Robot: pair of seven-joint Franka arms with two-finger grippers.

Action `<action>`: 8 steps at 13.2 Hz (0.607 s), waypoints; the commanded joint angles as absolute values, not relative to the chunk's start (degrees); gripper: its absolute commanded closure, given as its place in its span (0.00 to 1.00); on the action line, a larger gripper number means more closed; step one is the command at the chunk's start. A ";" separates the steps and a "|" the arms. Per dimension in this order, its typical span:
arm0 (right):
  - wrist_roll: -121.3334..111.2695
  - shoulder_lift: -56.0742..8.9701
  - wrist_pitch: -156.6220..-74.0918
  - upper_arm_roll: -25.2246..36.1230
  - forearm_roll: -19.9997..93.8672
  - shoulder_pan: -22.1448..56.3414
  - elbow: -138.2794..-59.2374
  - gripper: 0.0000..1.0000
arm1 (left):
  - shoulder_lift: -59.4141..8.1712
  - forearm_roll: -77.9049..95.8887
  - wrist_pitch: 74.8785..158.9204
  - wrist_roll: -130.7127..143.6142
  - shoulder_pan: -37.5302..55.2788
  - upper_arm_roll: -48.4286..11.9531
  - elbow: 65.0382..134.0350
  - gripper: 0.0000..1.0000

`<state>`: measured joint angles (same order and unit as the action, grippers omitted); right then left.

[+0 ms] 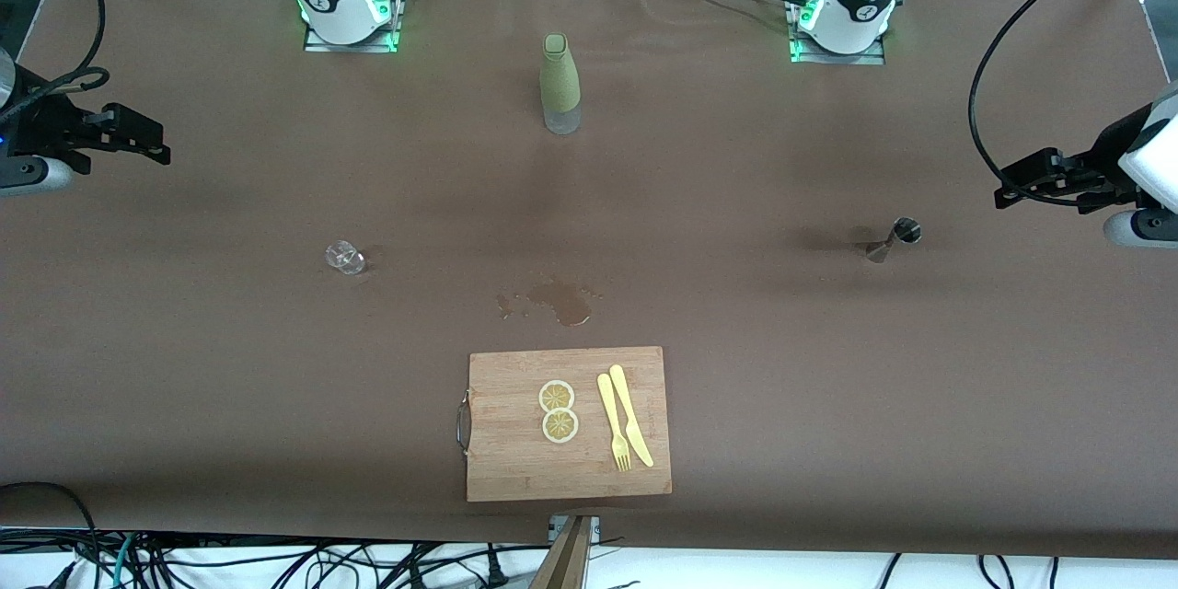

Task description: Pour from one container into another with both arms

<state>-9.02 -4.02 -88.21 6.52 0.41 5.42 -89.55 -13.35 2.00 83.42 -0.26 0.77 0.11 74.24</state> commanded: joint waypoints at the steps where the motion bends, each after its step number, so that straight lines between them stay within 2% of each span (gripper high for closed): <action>1: -8.70 -4.31 -85.44 6.42 0.79 5.45 -88.33 0.00 | -14.68 0.09 82.70 0.53 1.14 -0.09 71.72 0.00; 8: -8.52 -4.48 -85.43 6.50 0.35 5.71 -88.33 0.00 | -14.68 0.44 82.97 0.62 1.14 0.00 71.81 0.00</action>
<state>-9.00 -4.08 -86.53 6.51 0.40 5.52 -89.55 -13.37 2.00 83.43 -0.26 0.77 0.10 74.24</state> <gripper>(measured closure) 0.000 0.000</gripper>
